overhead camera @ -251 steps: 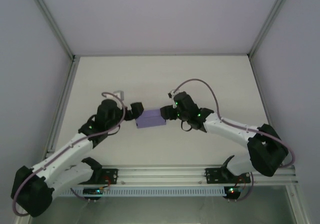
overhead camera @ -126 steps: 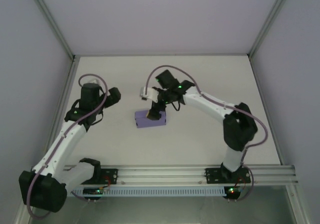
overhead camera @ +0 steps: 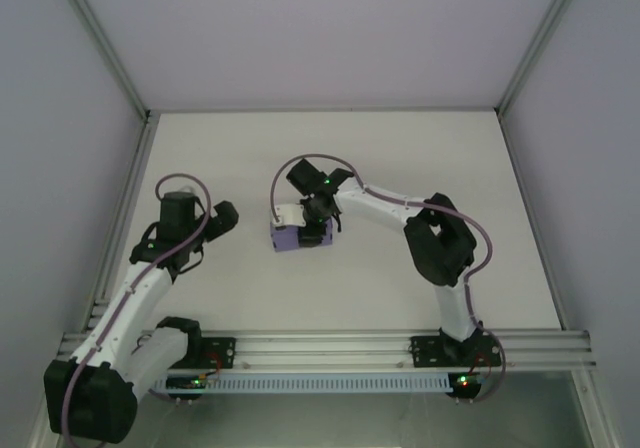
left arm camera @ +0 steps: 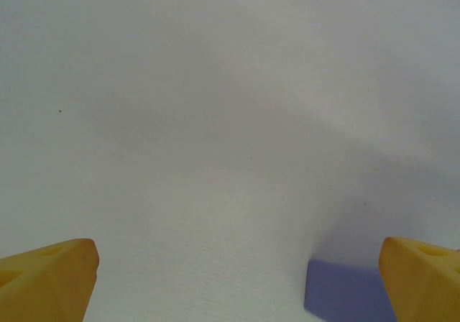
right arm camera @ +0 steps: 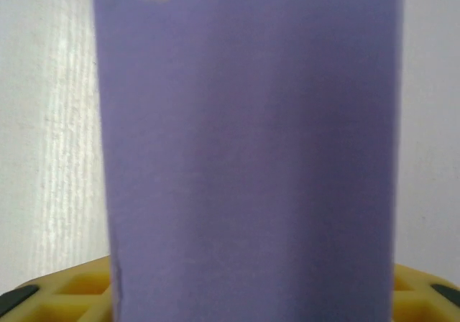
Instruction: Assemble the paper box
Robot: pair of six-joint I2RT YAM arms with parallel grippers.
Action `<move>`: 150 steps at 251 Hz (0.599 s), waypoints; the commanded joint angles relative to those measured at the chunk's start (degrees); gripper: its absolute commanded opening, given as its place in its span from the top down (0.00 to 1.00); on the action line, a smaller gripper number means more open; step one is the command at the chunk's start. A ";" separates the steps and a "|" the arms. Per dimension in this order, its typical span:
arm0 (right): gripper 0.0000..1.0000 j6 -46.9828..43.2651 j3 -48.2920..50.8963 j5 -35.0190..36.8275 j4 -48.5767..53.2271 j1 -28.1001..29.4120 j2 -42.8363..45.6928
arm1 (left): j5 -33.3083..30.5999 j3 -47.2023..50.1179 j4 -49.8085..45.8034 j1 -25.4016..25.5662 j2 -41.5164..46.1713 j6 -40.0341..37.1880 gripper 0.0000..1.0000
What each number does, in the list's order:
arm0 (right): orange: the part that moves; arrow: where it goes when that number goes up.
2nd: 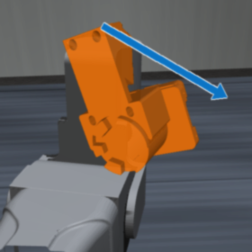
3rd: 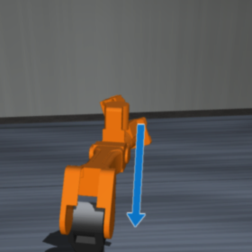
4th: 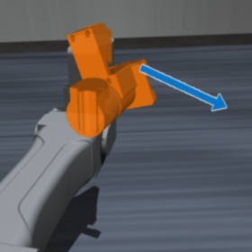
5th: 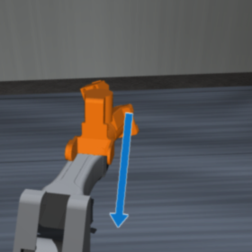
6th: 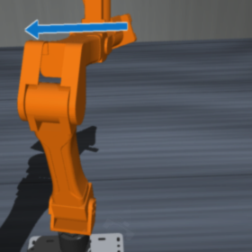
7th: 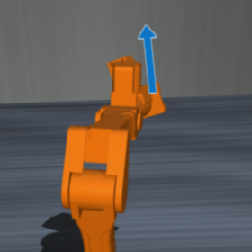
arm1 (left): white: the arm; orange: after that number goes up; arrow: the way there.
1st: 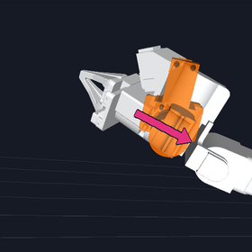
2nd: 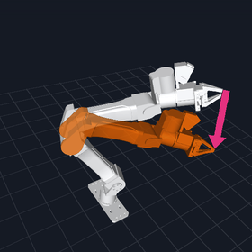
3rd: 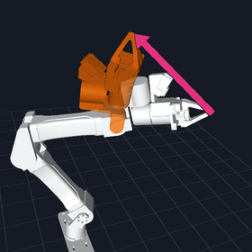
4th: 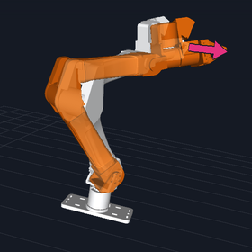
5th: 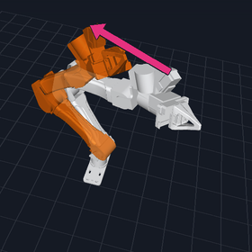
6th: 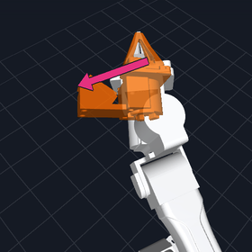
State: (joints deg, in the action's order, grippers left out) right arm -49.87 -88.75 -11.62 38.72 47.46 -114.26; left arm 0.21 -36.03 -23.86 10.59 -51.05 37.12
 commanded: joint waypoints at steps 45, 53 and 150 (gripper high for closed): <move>0.62 -0.45 6.94 19.22 -10.66 1.58 6.46 | 1.64 0.88 1.96 -0.31 1.70 1.62 0.00; 0.61 -0.34 7.94 20.94 -11.98 1.97 6.82 | 1.56 0.89 2.12 -0.29 1.78 1.70 0.00; 0.17 0.03 20.11 31.54 -21.26 4.79 9.93 | 2.40 -0.26 1.94 -0.34 1.87 1.13 0.00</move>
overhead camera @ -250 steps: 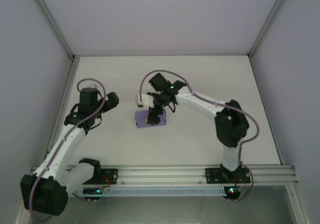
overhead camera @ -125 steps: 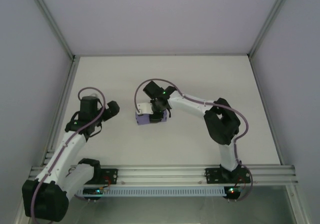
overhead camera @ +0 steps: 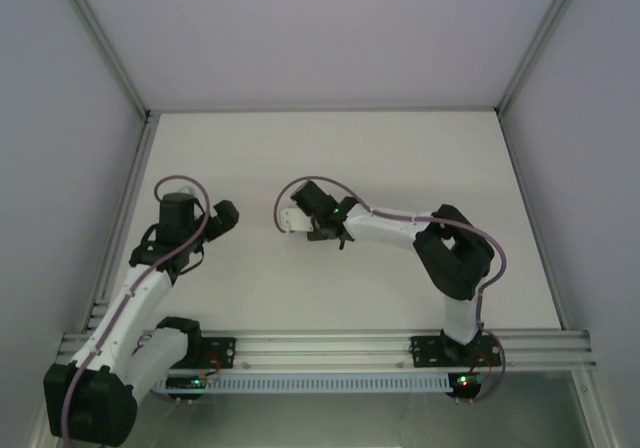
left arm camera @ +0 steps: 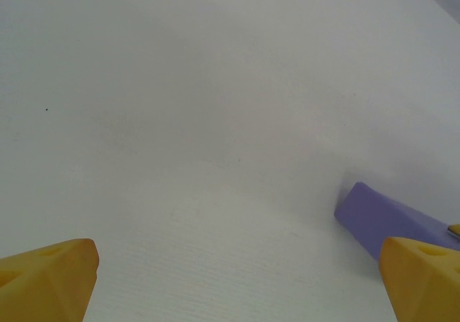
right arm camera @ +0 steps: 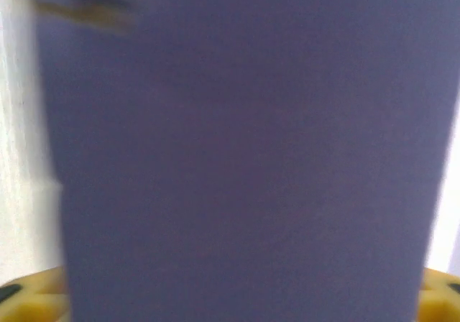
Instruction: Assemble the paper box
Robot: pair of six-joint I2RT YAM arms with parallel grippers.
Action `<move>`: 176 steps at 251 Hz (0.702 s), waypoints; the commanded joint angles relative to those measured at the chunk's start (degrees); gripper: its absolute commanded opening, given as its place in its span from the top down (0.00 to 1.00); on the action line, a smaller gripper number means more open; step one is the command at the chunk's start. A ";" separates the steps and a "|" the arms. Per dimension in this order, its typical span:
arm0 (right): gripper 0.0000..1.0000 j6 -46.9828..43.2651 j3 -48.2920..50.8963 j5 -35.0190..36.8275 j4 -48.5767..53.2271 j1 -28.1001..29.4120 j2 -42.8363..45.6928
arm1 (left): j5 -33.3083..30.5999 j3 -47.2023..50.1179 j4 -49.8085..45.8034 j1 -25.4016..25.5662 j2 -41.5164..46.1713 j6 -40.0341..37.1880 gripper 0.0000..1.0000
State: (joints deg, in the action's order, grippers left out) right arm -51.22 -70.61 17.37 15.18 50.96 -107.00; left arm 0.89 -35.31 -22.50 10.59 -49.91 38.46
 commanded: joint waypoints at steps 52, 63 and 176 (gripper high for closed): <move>0.01 9.52 0.61 -5.41 17.30 5.27 7.38 | 2.09 -3.10 -0.22 -0.31 -0.64 -2.40 0.00; 0.01 10.42 1.75 -5.95 18.12 5.31 8.81 | 2.04 -3.99 -0.84 -0.31 -1.04 -3.30 0.01; 0.01 46.34 32.17 -16.59 -14.04 -32.79 37.73 | -24.97 3.01 22.65 -5.32 -10.49 -19.90 0.01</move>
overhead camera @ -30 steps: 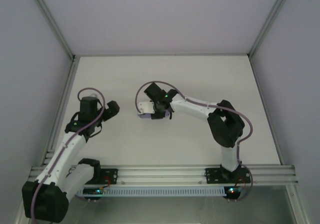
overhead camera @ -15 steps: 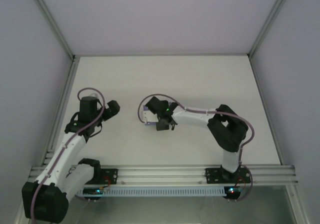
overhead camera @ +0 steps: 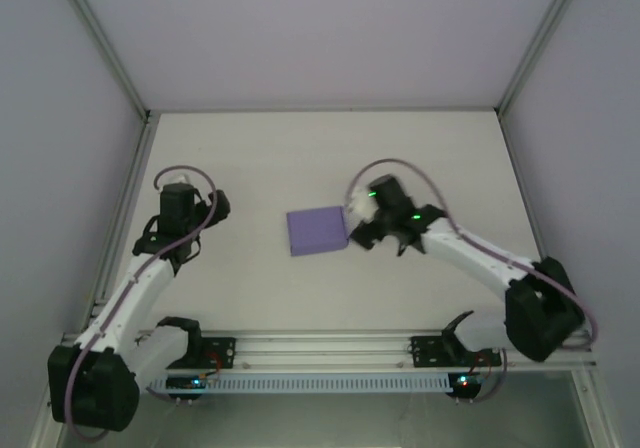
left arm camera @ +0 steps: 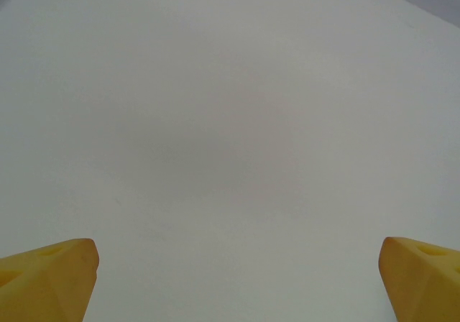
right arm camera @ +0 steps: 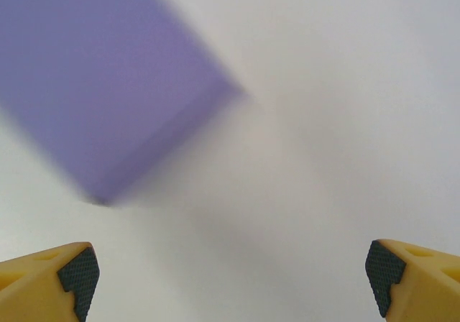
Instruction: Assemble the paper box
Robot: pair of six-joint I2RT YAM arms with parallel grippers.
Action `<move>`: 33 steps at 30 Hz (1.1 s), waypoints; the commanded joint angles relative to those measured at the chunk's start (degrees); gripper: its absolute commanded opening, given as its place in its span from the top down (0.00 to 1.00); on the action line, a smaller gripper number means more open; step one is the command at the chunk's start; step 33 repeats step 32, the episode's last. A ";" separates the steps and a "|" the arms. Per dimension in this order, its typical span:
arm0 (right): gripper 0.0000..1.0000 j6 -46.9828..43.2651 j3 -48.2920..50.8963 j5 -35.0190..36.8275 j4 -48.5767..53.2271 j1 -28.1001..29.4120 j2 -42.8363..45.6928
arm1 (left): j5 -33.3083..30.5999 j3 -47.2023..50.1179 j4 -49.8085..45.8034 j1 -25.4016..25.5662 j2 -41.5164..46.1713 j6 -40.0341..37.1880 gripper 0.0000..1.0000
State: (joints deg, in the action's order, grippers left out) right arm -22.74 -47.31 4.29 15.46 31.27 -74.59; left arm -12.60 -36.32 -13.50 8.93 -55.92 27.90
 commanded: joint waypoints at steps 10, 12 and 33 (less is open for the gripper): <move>0.01 20.97 31.05 -7.28 -65.67 -30.50 -3.66 | -0.81 18.42 57.94 -13.16 -18.80 -20.76 0.01; 0.01 20.02 29.47 -9.10 -65.92 -31.04 -8.55 | 5.91 20.89 66.70 -13.88 -21.91 -20.90 0.00; 0.01 23.49 26.38 -11.04 -66.31 -32.72 -14.27 | 8.64 16.19 68.64 -10.41 -32.36 -26.25 0.00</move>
